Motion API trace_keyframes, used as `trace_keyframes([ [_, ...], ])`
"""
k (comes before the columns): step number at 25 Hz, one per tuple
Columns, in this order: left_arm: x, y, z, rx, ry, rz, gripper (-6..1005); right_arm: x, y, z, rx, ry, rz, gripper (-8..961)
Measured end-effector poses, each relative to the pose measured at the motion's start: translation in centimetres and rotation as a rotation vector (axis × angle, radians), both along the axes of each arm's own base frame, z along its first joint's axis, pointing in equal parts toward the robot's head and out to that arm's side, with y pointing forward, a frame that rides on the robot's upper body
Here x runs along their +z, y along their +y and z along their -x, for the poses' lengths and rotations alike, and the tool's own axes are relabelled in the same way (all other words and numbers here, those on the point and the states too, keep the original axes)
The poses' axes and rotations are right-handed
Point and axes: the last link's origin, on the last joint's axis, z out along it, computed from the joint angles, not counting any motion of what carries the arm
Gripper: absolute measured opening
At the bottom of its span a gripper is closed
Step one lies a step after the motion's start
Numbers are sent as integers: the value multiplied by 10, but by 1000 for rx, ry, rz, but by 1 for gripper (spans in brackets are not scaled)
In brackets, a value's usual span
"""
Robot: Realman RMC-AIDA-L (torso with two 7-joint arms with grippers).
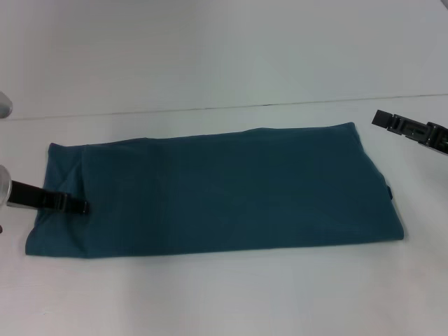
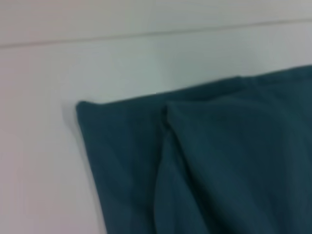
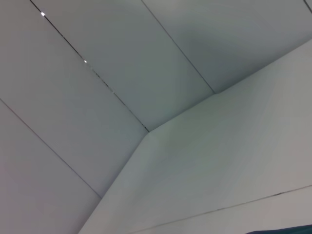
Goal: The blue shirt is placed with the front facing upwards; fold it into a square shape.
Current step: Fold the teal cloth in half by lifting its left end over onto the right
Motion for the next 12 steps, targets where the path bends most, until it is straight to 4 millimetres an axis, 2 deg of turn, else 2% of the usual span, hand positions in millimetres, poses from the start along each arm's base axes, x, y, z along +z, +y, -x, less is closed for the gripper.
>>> trace_keyframes([
  [12, -1, -3, 4, 5, 19, 15, 689, 0, 0, 1, 4, 4, 1, 750],
])
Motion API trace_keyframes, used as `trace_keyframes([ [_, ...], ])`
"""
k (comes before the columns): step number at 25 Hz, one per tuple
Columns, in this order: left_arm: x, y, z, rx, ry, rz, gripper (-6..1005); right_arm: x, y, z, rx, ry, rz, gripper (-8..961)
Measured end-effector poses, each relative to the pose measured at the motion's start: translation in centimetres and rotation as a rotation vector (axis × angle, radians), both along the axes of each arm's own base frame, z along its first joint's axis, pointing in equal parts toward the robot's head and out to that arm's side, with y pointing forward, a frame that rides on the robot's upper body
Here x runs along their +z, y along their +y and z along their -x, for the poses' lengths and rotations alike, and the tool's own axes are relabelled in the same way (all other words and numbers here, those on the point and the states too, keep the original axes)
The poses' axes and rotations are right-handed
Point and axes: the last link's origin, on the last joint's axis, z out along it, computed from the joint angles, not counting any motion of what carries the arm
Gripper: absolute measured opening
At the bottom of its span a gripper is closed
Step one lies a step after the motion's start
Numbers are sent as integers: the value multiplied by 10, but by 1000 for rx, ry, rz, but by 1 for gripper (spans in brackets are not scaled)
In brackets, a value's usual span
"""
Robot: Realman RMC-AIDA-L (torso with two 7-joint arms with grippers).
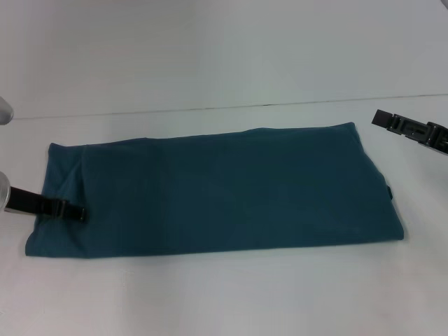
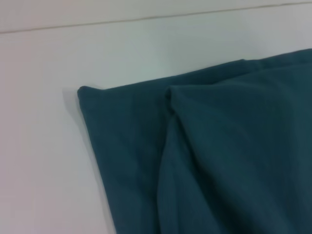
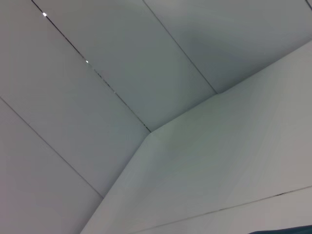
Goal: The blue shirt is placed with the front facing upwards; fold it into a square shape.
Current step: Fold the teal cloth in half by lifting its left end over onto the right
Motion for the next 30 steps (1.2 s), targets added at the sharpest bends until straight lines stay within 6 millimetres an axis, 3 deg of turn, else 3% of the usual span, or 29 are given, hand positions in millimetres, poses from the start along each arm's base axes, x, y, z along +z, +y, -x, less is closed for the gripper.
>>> trace_keyframes([
  [19, 15, 12, -10, -20, 13, -68, 689, -1, 1, 1, 4, -2, 4, 748],
  [30, 7, 17, -8, 30, 11, -100, 688, -1, 1, 2, 7, 0, 6, 746],
])
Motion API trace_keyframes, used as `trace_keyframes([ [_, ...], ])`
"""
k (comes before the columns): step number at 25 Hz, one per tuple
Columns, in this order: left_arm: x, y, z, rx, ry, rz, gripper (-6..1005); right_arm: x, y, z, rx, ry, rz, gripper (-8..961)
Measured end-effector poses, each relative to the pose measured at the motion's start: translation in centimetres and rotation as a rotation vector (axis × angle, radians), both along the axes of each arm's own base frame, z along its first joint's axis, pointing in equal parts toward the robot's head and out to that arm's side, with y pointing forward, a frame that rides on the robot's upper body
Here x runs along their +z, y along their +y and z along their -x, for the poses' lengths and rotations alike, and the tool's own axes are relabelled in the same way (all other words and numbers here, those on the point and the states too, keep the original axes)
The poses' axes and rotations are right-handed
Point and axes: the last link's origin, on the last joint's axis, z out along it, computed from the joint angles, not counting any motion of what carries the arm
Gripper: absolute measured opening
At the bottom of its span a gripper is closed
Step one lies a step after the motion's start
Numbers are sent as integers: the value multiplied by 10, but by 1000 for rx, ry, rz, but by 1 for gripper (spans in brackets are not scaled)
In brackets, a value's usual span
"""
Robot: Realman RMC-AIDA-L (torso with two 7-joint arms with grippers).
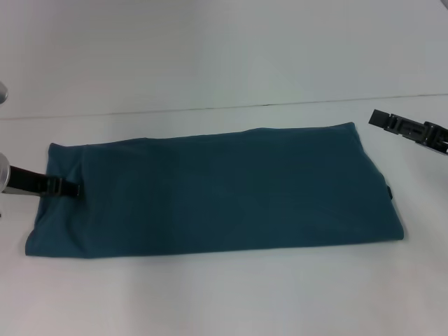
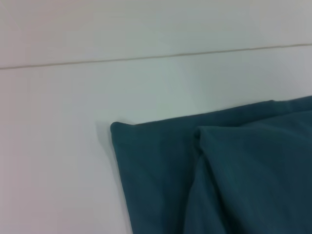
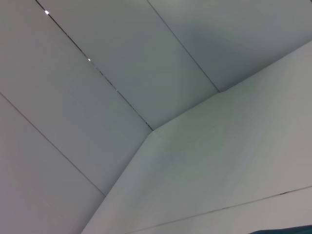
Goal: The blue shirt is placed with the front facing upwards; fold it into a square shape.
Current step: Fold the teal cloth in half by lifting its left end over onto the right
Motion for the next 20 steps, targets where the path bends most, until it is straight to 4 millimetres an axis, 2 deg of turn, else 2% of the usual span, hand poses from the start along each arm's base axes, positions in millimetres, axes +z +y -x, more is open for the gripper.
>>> trace_keyframes([
  [20, 0, 2, 8, 77, -10, -7, 688, 0, 0, 3, 6, 11, 8, 745],
])
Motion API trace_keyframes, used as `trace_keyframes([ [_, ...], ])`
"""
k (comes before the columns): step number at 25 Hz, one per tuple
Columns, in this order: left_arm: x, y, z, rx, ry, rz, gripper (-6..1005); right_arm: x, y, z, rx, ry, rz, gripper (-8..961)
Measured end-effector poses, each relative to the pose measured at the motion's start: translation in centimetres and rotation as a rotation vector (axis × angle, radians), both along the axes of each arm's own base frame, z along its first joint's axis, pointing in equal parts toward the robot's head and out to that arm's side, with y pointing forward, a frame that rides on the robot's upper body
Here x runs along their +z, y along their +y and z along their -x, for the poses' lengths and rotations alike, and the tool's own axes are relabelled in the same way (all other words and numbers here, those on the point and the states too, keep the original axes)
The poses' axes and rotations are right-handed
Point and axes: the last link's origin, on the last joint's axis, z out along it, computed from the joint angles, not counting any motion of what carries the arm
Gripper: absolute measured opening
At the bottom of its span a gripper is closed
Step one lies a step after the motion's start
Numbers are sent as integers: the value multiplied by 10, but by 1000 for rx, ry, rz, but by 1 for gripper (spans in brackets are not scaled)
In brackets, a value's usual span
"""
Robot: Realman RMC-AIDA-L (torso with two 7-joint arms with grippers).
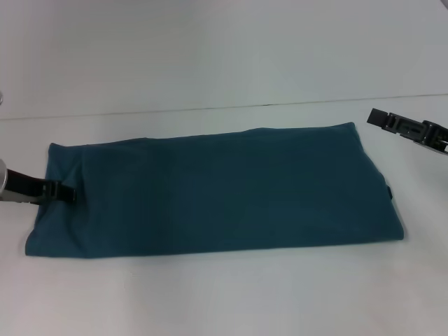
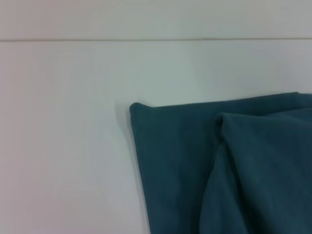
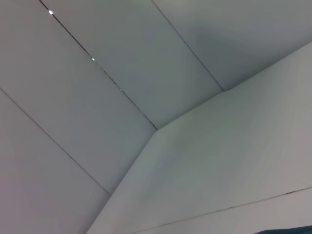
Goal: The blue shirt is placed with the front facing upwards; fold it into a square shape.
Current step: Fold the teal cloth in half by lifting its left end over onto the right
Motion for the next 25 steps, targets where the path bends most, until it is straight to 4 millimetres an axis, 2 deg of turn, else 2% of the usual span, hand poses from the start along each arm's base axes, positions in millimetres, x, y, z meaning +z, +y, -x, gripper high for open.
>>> trace_keyframes([
  [25, -5, 0, 3, 17, -3, 11, 689, 2, -3, 0, 7, 14, 0, 745],
])
